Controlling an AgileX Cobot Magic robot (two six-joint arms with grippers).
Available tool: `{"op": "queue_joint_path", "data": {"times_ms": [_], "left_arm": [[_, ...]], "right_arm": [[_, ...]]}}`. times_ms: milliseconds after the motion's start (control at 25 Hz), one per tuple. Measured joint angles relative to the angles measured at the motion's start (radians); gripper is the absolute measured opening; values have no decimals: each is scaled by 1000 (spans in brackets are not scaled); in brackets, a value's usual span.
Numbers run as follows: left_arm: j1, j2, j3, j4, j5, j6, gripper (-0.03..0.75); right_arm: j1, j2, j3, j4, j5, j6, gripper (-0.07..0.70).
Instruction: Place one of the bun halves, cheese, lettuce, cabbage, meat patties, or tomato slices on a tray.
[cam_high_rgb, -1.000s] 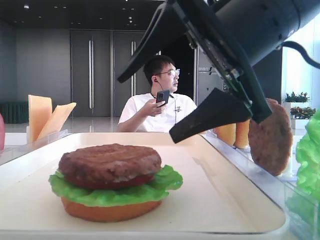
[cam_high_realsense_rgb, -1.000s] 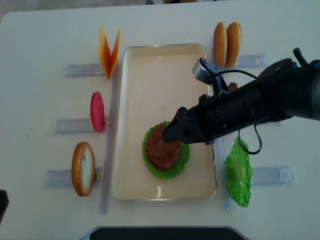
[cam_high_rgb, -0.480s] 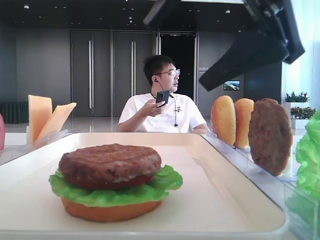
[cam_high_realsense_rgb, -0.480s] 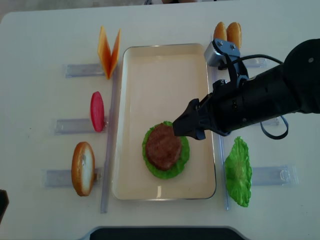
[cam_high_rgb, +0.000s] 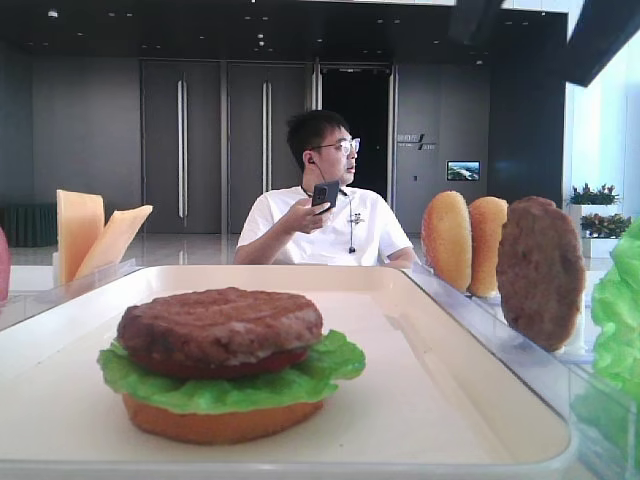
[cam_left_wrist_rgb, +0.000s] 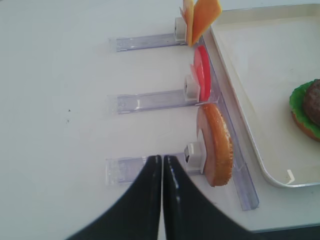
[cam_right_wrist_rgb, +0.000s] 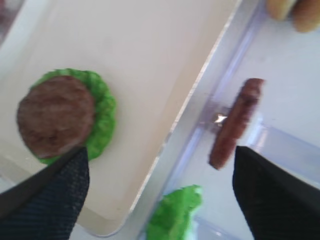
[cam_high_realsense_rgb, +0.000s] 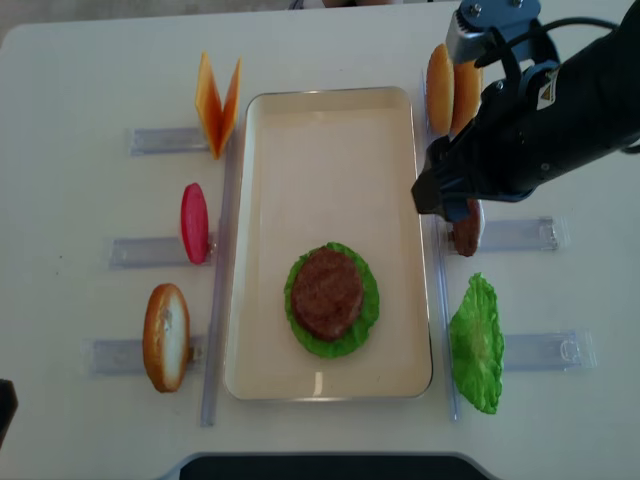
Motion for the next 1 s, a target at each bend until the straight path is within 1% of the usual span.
{"op": "queue_joint_path", "data": {"times_ms": [120,200,320,440,520,640,920,1000], "left_arm": [[0,0,0,0,0,0,-7],[0,0,0,0,0,0,-7],[0,0,0,0,0,0,-7],[0,0,0,0,0,0,-7],[0,0,0,0,0,0,-7],[0,0,0,0,0,0,-7],[0,0,0,0,0,0,-7],[0,0,0,0,0,0,-7]], "right_arm": [[0,0,-58,-162,70,101,584],[0,0,-89,-226,101,139,584],[-14,0,-125,-263,132,156,584],[-55,0,-142,-271,160,151,584],[-99,-1,-143,-272,182,143,584],[-186,-9,-143,-273,201,129,584],[-413,-101,-143,-275,202,88,584],[-460,-133,-143,-278,202,76,584]]}}
